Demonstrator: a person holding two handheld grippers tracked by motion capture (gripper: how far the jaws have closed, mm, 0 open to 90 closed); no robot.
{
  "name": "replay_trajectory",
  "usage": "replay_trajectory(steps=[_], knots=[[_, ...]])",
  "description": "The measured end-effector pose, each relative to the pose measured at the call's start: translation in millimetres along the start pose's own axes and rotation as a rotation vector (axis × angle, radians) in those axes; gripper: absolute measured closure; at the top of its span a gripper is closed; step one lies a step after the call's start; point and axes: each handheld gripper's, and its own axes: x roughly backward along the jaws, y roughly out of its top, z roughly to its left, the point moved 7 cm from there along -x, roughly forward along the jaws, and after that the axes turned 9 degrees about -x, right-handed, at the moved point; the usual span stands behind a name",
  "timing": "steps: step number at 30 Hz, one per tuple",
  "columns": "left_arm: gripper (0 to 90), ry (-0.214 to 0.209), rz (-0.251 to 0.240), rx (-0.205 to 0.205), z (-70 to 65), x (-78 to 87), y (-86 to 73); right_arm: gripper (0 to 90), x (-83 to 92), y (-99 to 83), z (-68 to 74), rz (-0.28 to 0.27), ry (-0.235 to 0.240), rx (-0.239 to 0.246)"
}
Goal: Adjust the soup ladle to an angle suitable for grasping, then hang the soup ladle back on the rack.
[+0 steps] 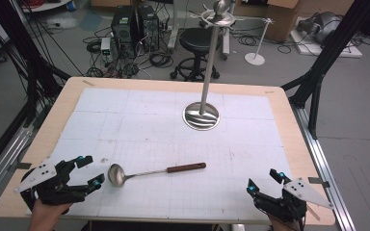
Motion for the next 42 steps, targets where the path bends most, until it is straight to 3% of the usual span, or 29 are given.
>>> replay_trajectory(steps=[9,15,17,18,20,21,24,26,27,29,30,35,39,42], knots=[[21.2,0.021,0.008,0.008,2.6,-1.4,0.8,17.0,-1.6,-1.6,1.3,0.01,0.005,0.007],[21.6,-0.004,0.02,-0.001,11.4,-8.1,8.9,17.0,2.0,-1.8,-1.8,0.004,-0.003,-0.016],[21.9,-0.034,0.054,-0.008,14.5,-13.6,10.7,17.0,3.2,-1.9,-1.2,0.002,-0.005,-0.018],[22.0,-0.06,0.106,-0.039,16.7,-20.0,12.1,17.0,3.3,-2.0,0.1,0.005,-0.003,-0.024],[22.2,-0.069,0.13,-0.056,17.6,-23.1,13.1,17.0,2.8,-2.0,0.3,0.007,-0.001,-0.022],[24.5,-0.104,0.145,-0.059,19.1,-29.7,15.9,17.0,1.0,-2.1,0.8,0.011,0.002,-0.022],[28.7,-0.133,0.15,-0.052,19.1,-37.1,18.2,17.0,-1.0,-2.0,1.4,0.015,0.005,-0.015],[30.2,-0.176,0.195,-0.078,14.3,-51.1,18.9,17.0,-2.2,-1.5,3.3,0.017,0.012,-0.011],[30.9,-0.176,0.195,-0.078,14.3,-51.1,18.9,17.0,-2.2,-1.5,3.3,0.017,0.012,-0.011],[34.5,-0.242,0.24,-0.106,4.8,-66.0,18.4,17.0,-1.9,-1.9,3.4,0.021,0.016,-0.003],[35.1,-0.242,0.24,-0.106,4.8,-66.0,18.4,17.0,-1.9,-1.9,3.4,0.021,0.016,-0.003],[38.0,-0.326,0.375,-0.179,-8.7,-97.9,15.3,17.1,2.3,0.5,0.5,0.01,0.009,-0.016],[39.1,-0.344,0.415,-0.192,-10.8,-110.0,13.6,17.0,3.8,1.2,0.1,0.006,0.009,-0.021],[41.2,-0.38,0.471,-0.231,-17.5,-122.3,9.9,17.0,4.6,1.7,-0.5,0.003,0.009,-0.022]])
